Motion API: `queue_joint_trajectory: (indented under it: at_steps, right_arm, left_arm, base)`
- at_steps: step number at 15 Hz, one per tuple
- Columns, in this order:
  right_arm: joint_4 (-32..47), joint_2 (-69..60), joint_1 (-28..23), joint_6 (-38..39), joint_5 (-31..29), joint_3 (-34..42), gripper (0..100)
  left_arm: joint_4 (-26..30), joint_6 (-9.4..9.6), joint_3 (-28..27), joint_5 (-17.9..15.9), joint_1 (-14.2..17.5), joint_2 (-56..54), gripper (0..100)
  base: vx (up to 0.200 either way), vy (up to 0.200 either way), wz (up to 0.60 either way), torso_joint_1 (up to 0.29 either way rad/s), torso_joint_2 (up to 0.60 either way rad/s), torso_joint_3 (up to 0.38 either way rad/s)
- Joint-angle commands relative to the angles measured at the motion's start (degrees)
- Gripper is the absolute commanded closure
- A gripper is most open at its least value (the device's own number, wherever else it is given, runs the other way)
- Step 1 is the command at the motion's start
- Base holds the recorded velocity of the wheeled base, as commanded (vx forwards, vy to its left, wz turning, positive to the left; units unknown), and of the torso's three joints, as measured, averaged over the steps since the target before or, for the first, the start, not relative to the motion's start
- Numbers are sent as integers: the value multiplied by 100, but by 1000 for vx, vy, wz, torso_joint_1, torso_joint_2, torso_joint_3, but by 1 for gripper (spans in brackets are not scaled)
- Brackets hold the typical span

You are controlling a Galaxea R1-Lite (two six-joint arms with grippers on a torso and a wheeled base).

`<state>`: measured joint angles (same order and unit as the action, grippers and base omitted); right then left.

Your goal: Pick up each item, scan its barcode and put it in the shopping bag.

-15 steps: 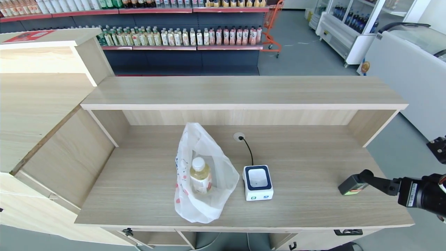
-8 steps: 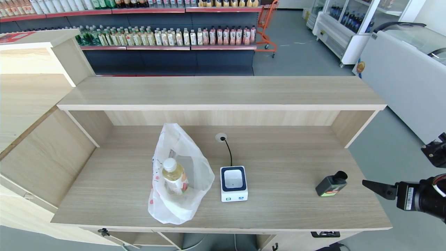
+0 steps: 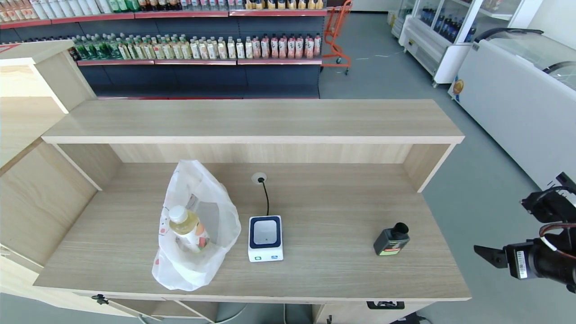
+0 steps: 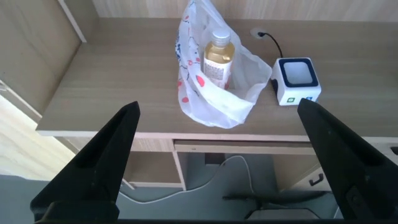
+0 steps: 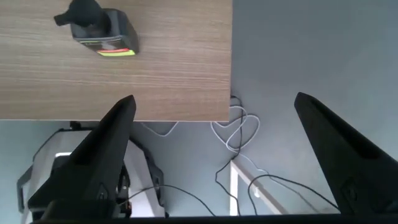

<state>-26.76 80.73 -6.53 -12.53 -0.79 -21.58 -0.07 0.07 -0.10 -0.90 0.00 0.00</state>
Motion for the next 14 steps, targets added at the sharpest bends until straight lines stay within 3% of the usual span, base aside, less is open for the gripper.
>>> queue_joint_trajectory:
  at_steps: [1,6,9,14]
  right_arm:
    - [-5,312,21,-215,-61,-48,0]
    - [-58,1235,267,-1252,-70,-321,0]
    - [-163,1903,926,-1718,9,-672,0]
    - [-1771,3089,1699,-1770,229,-681,0]
  left_arm:
    - [-1,-25,1,-6,0,0,0]
    - [-1,-34,1,-6,0,0,0]
    - [-1,-34,1,-6,0,0,0]
    - [-1,-25,1,-6,0,0,0]
  base:
    - [0,0,0,0,0,0]
    - [0,0,0,0,0,0]
    - [0,0,0,0,0,0]
    - [0,0,0,0,0,0]
